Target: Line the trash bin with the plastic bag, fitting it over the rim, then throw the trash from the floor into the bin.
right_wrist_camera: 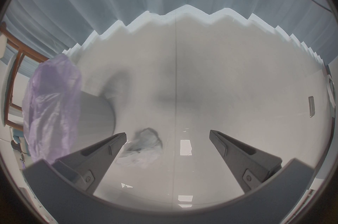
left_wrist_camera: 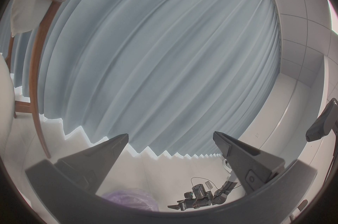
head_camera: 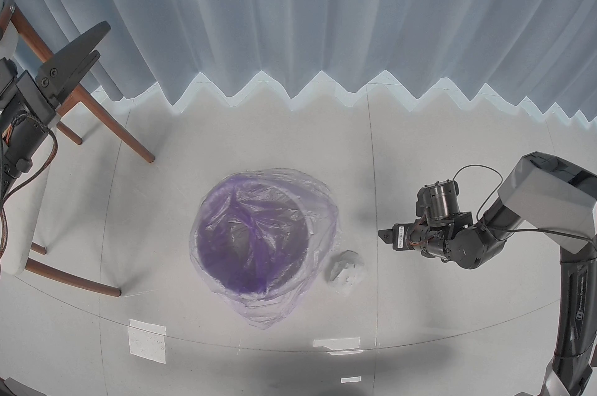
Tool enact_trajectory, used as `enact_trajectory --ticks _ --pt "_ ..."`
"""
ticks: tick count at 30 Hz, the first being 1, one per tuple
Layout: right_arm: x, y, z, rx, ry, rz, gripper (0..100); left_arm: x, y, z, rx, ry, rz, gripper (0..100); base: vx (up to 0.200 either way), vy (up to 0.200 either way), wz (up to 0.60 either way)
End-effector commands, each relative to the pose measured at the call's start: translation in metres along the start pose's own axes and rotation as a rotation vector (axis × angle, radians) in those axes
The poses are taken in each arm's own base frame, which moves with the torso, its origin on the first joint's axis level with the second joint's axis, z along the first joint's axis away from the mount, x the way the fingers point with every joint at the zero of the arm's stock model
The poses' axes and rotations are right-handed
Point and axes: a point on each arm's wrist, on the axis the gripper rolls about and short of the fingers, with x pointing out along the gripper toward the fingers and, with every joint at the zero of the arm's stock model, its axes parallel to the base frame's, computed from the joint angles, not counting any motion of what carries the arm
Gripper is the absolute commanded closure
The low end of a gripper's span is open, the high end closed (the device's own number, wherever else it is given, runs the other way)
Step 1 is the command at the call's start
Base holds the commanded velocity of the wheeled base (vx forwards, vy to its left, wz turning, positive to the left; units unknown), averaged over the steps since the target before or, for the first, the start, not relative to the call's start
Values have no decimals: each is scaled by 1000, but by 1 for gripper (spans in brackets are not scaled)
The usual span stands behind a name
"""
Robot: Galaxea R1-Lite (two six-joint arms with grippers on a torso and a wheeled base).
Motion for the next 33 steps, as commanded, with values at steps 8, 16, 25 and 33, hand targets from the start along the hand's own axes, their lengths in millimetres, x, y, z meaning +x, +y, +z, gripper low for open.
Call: enact_trajectory --ticks 8,16,25,33 --pt "31 39 -25 -59 44 77 0 -3 -2 2 7 -10 3 0 0 0 0" --pt "50 73 -52 -116 77 133 0 -3 -1 -1 3 0 9 0 0 0 0" --pt "53 92 -56 -140 75 188 0 -3 1 -4 -1 10 16 0 0 0 0" --pt "54 97 -55 -141 96 275 0 -2 5 -9 -12 26 25 0 0 0 0"
